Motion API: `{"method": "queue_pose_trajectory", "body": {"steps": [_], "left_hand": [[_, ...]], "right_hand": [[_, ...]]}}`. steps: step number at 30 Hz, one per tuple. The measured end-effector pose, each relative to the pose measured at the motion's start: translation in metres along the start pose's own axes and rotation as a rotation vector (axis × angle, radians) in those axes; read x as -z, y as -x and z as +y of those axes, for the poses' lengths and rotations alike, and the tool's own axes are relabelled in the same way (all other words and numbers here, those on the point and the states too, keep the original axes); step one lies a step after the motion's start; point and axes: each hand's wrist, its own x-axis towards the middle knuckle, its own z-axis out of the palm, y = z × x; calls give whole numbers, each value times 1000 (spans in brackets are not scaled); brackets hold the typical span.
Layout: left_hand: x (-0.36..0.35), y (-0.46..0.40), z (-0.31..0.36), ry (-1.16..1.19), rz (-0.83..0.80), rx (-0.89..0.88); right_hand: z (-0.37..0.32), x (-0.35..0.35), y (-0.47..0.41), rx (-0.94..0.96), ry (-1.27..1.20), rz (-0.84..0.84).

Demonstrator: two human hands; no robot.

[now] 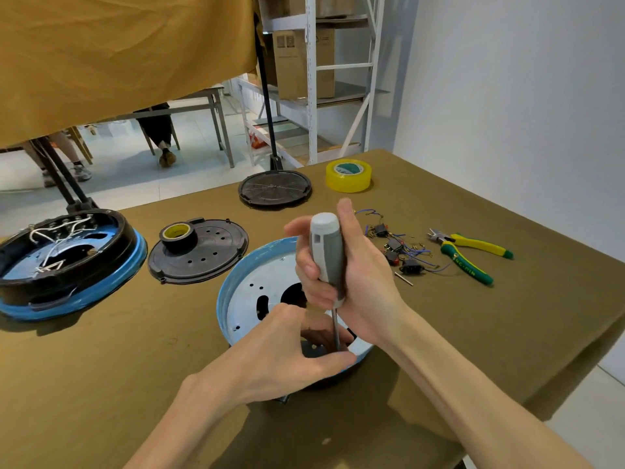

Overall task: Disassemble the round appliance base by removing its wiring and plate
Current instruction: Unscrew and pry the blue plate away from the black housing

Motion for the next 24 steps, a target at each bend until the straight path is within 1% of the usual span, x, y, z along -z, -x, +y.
{"method": "queue_pose_trajectory", "body": {"steps": [3, 5, 7, 9, 10, 12, 14, 16, 17, 20, 22, 24], "left_hand": [[0, 0, 0, -19, 0, -26], [0, 1, 0, -8, 27, -55], [0, 1, -1, 19, 56, -78], [1, 0, -2, 60, 43, -76], [1, -1, -3, 81, 31, -61], [0, -2, -4, 84, 51, -28], [-4, -3, -5, 60, 106, -19], [-6, -4, -5, 41, 124, -23], [-6, -4, -6, 43, 99, -21], [-2, -2, -7, 110, -26, -1], [-1, -2, -7, 144, -10, 5], [-3, -3, -6, 146, 59, 19]], "right_hand": [[4, 3, -1, 83, 125, -10], [7, 6, 0, 106, 67, -39], [8, 7, 0, 50, 15, -72], [9, 7, 1, -25, 12, -106], [8, 6, 2, -32, 15, -110], [5, 5, 3, 40, 41, -78], [2, 5, 3, 146, 97, 9], [-1, 6, 2, 183, 138, 96], [-3, 7, 2, 155, 118, 98], [-6, 10, 3, 14, 6, -11], [-8, 12, 4, 7, -6, -41], [-9, 11, 5, 80, 31, -15]]}}
